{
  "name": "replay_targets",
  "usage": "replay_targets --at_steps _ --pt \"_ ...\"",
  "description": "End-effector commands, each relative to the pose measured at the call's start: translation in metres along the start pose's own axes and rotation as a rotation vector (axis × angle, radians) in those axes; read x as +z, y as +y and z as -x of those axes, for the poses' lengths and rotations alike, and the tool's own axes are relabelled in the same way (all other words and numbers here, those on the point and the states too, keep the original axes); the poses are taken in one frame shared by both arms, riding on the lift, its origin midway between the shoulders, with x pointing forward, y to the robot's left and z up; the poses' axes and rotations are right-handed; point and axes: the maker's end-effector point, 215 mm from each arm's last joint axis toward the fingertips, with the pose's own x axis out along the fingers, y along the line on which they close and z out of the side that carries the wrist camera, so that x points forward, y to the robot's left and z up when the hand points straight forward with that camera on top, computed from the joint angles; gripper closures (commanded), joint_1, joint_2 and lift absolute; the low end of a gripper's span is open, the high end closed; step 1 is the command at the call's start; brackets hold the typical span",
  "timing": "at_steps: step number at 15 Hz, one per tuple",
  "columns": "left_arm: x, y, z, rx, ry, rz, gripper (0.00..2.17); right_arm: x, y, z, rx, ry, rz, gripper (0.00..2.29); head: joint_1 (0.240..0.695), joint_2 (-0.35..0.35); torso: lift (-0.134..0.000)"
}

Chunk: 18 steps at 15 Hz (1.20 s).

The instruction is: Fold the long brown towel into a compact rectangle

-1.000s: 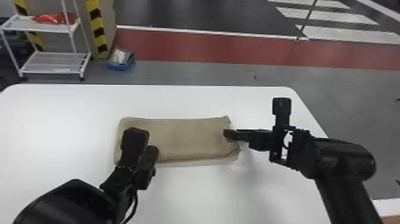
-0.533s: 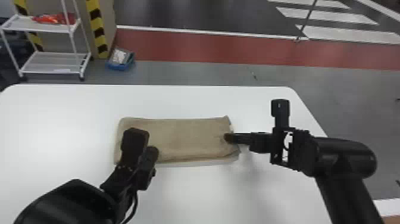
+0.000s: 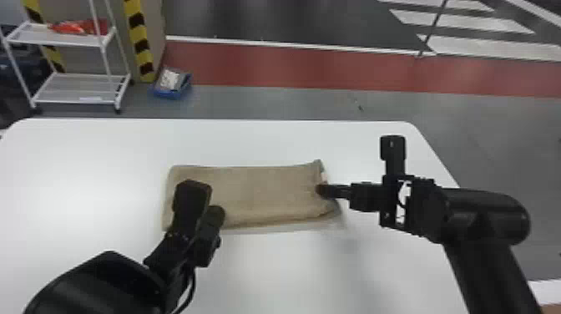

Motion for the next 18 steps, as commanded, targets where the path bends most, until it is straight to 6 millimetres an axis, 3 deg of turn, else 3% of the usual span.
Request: replay_targets --at_steps 1,6,9,11,13,15,18 --pt "-0.002 0.000 0.000 0.001 0.006 -0.002 1.85 -0.001 0.009 0.002 0.042 0.000 -0.027 1.33 0.695 -0.145 -0.123" --pt "-0.001 -0.001 0.001 -0.003 0.002 0.002 1.85 0.024 0.039 0.022 0.125 -0.084 -0.041 1.33 0.695 -0.129 -0.123" --pt "0.047 0.013 0.021 0.008 -0.139 0.060 1.85 0.020 0.021 0.032 0.105 -0.093 -0.064 1.33 0.695 -0.126 -0.123" --pt "0.054 0.030 0.020 0.027 -0.150 0.044 1.85 0.016 0.006 0.045 0.096 -0.101 -0.086 1.33 0.695 -0.136 -0.123" --pt "0.044 0.043 0.012 0.032 -0.127 0.041 1.85 0.015 -0.011 0.064 0.085 -0.119 -0.100 1.33 0.695 -0.139 -0.123" --pt "0.025 0.042 0.002 0.014 -0.086 0.042 1.85 0.015 -0.025 0.079 0.077 -0.124 -0.120 1.33 0.695 -0.147 -0.123" --pt "0.005 0.038 -0.006 -0.007 -0.043 0.042 1.85 0.019 -0.020 0.088 0.114 -0.136 -0.163 1.33 0.695 -0.173 -0.123"
